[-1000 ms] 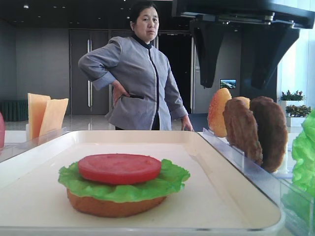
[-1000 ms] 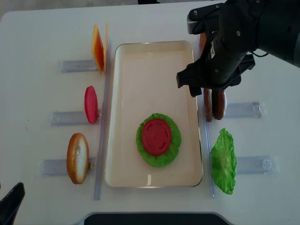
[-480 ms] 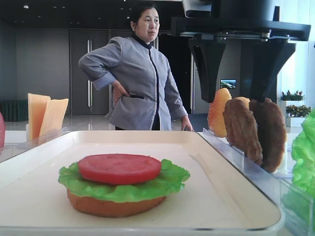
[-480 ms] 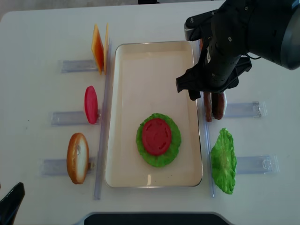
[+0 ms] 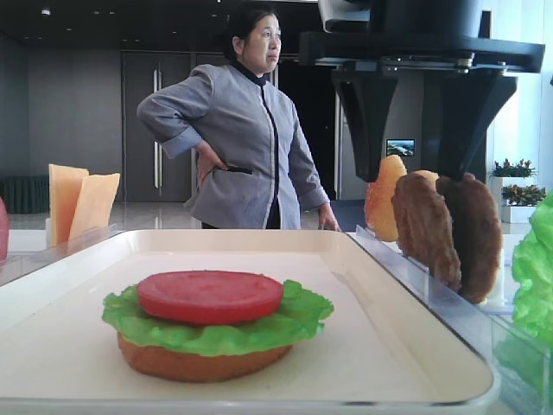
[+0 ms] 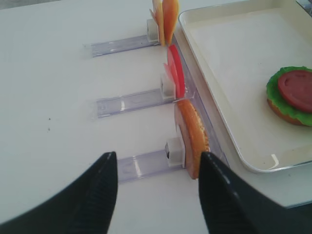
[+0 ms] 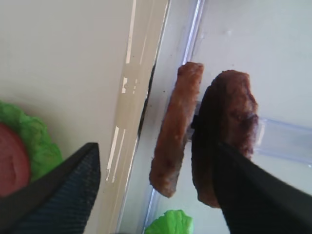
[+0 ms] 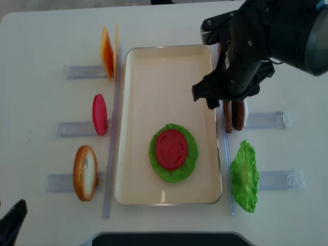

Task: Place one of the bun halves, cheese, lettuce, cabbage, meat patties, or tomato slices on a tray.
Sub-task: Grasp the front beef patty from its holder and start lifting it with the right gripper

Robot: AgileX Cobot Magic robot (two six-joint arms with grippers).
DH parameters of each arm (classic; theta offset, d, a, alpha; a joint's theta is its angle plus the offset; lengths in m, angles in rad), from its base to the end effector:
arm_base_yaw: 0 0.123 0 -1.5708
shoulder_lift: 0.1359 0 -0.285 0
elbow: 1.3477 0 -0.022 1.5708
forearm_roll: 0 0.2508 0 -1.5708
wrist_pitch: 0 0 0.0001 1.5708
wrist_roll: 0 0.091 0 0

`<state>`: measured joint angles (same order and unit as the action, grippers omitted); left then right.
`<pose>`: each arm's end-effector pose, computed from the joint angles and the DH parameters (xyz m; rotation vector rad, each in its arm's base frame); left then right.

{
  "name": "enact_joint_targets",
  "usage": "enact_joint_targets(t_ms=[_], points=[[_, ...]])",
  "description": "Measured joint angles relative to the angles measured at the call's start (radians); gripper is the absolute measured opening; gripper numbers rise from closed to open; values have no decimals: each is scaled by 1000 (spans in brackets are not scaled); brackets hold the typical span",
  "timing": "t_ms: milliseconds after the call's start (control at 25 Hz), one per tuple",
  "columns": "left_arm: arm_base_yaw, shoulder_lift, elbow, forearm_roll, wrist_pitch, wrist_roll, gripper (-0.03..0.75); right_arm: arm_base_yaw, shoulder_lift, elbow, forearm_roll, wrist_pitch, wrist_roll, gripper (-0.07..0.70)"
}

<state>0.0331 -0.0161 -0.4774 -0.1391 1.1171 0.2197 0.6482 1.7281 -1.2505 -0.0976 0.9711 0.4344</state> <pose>-0.0072 -0.0116 0.2671 0.2062 2.0887 -0.0160 0.2768 0.2004 0.2320 -0.3789 2.8929 0.0498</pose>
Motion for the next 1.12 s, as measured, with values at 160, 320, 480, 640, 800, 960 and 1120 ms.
enact_joint_targets(t_ms=[160,320,480,640,800,960,1120], points=[[0,0,0,0,0,0,408,0,0,-2,14,12,-13,466],[0,0,0,0,0,0,408,0,0,-3,29,15,-24,465],[0,0,0,0,0,0,408,0,0,-6,32,21,-31,465],[0,0,0,0,0,0,408,0,4,-41,46,50,-33,465],[0,0,0,0,0,0,408,0,4,-63,47,56,-38,465],[0,0,0,0,0,0,408,0,4,-63,58,57,-39,465],[0,0,0,0,0,0,408,0,8,-63,98,60,-64,465]])
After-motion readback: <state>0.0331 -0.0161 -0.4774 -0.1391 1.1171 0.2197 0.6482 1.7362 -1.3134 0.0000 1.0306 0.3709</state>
